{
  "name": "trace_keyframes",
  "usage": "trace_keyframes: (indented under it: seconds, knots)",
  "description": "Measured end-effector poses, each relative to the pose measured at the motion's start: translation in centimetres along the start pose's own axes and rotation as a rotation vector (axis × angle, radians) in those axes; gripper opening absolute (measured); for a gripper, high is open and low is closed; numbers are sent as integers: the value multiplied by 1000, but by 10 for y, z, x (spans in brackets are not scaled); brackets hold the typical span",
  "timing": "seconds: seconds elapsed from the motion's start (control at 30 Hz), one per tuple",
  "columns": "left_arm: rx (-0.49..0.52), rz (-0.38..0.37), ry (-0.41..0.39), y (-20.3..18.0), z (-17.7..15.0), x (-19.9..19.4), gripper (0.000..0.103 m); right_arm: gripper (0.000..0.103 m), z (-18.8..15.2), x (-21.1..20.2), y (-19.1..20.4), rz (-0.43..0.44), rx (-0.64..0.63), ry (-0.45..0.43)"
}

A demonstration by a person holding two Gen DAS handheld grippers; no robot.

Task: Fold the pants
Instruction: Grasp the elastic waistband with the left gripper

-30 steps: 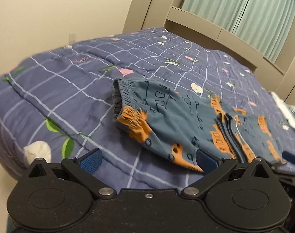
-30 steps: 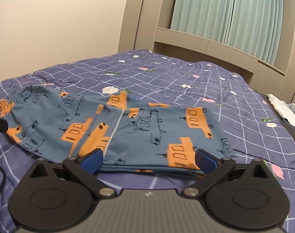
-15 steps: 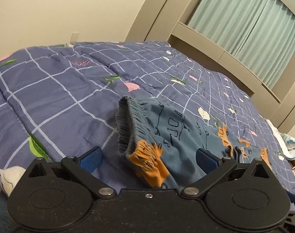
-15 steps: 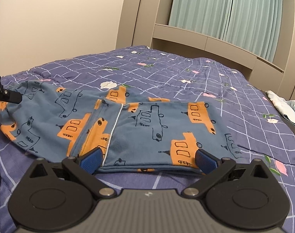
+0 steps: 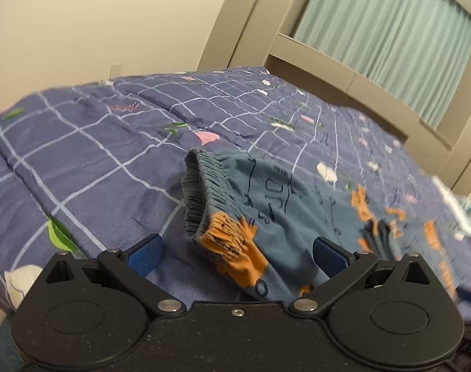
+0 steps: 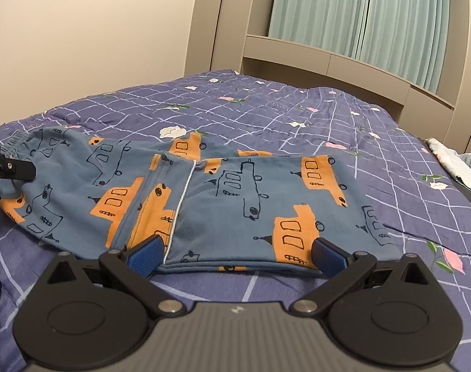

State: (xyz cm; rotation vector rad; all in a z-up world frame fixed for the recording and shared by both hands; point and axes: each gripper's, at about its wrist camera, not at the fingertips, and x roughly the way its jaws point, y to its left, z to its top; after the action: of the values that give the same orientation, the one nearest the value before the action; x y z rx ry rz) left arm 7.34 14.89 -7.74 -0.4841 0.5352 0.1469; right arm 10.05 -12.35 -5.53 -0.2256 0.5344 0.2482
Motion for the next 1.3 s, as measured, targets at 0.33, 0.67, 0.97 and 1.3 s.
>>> trace_keyframes:
  seconds: [0.33,0.67,0.97,1.3]
  knots:
    - [-150,-49,-17,10,2,-6,94,103,-1,0,1,-5,-3,-3]
    - [-223,-23,-46,18,0,-15,48,103,-1,0,2,-7,-5,-4]
    - [-166,41,-23,10,4,-12,41,103,-1,0,2,-9,-6,-5]
    - [-125,98,-4,-1,14,-14,26,103,-1,0,2,-8,-5,-5]
